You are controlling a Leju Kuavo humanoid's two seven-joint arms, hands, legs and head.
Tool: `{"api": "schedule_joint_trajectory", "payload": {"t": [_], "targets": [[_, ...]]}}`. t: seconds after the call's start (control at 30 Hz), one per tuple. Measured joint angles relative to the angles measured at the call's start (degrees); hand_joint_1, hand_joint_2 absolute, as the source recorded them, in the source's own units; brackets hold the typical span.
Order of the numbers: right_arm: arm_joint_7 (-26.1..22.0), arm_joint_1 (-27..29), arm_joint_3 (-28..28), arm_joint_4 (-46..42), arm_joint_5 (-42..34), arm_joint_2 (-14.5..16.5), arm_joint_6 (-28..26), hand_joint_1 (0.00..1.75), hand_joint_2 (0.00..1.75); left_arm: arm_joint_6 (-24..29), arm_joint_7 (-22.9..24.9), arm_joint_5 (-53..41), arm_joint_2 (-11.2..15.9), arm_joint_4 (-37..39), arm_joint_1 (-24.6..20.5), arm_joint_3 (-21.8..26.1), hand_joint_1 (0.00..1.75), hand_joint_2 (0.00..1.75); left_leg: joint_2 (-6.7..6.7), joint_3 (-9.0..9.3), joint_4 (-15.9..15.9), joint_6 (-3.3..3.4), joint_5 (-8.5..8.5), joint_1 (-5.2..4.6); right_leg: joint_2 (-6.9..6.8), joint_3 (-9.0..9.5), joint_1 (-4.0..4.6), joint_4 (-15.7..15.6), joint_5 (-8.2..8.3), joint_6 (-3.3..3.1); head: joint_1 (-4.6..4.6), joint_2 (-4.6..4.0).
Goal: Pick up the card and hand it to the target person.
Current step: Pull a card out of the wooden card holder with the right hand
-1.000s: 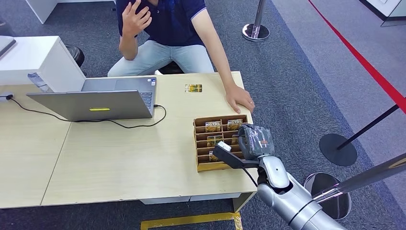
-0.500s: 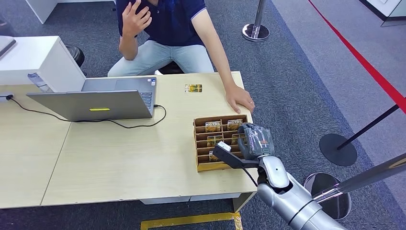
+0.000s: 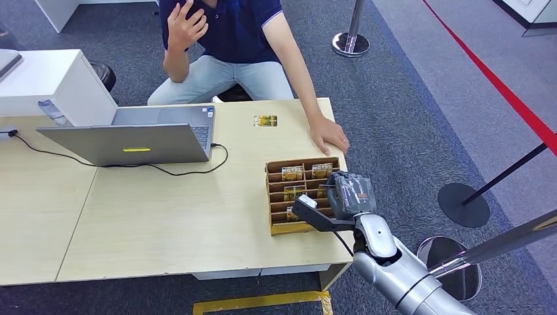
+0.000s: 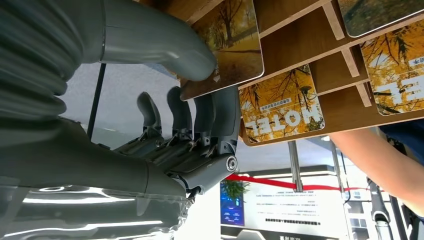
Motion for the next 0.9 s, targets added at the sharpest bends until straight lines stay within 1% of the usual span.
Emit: {"api": "schedule_joint_trajectory", "payload": {"t": [0.33,0.37,0.43,0.5,0.7,0.83,0.9], "targets": [[0.0,-0.1,0.4,0.0,0.2,0.0,0.3,1.39,1.75,0.0,-0.1,0.0,0.0,0.0,0.0,0.0,0.0,0.0,0.02,0.03,0.0,0.0,0.0,0.0,0.0,0.01,0.0,0.0,0.0,0.0,0.0,0.0],[0.0,-0.1,0.4,0.0,0.3,0.0,0.4,1.42,1.75,0.0,-0.2,0.0,0.0,0.0,0.0,0.0,0.0,0.0,0.02,0.03,0.0,0.0,0.0,0.0,0.0,0.01,0.0,0.0,0.0,0.0,0.0,0.0],[-0.1,-0.1,0.5,0.0,0.5,0.0,0.7,1.55,1.75,0.0,-0.2,0.0,0.0,0.0,0.0,0.0,0.0,0.0,0.02,0.03,0.0,0.0,0.0,0.0,0.01,0.02,0.0,0.0,0.0,0.0,0.0,0.0],[-0.1,-0.1,0.6,0.0,0.5,0.0,0.8,1.64,1.75,0.1,-0.5,0.0,0.0,0.0,0.0,0.0,0.0,0.0,0.02,0.04,0.0,0.0,0.0,0.0,0.01,0.02,0.0,0.0,0.0,0.0,0.0,0.0],[-0.2,-0.1,0.7,0.0,0.5,0.0,0.3,1.64,1.75,0.3,-3.5,0.0,0.0,0.0,0.0,0.0,0.0,0.0,0.05,0.06,0.0,0.0,0.0,0.0,0.01,0.02,0.0,0.0,0.01,0.0,0.0,0.0],[-0.5,0.0,0.7,0.0,0.3,0.0,-0.4,1.64,1.75,0.5,-2.4,0.0,0.0,0.0,0.0,-0.2,0.0,0.0,0.06,0.06,0.0,0.0,0.0,0.0,0.01,0.02,0.0,0.0,0.01,0.01,0.0,0.0],[-0.7,0.1,0.7,0.0,-1.0,0.0,-1.0,1.64,1.75,0.9,-2.3,0.1,0.0,0.0,0.0,-0.2,0.0,0.0,0.06,0.06,0.0,0.0,0.0,0.0,0.01,0.02,0.0,0.0,0.01,0.01,0.0,0.0]]}}
